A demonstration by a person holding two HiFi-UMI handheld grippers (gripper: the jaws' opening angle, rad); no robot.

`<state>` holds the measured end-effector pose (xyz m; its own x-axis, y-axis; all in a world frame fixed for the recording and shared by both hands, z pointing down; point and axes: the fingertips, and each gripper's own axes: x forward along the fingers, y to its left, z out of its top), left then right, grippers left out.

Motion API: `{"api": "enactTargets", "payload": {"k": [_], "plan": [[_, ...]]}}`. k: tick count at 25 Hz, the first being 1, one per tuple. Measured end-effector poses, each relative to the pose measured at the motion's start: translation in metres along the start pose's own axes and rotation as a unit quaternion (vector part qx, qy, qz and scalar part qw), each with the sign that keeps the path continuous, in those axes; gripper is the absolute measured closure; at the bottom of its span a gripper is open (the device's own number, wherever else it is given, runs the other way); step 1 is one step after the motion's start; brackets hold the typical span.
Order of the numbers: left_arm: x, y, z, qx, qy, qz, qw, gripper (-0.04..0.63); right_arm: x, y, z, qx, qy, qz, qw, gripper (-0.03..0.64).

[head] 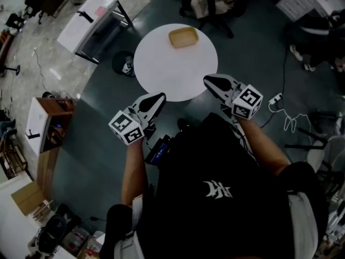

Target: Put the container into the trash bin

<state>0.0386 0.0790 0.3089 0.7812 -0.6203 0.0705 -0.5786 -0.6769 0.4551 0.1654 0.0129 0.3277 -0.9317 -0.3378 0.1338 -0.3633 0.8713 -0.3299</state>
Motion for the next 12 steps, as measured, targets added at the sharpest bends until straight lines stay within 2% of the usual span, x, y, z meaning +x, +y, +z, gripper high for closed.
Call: {"api": "enactTargets", "payload": {"k": [6,12], "plan": [[0.009,0.022,0.005,-0.004,0.014,-0.012,0.9998,0.592,0.004,-0.015,0.004,0.002,-0.005,-0.026,1.0,0.572],[0.031,0.057,0.011,-0.008,0.029,-0.006,0.9995,0.592,0.011,-0.047,0.014,0.011,-0.017,-0.053,0.998,0.572]]}}
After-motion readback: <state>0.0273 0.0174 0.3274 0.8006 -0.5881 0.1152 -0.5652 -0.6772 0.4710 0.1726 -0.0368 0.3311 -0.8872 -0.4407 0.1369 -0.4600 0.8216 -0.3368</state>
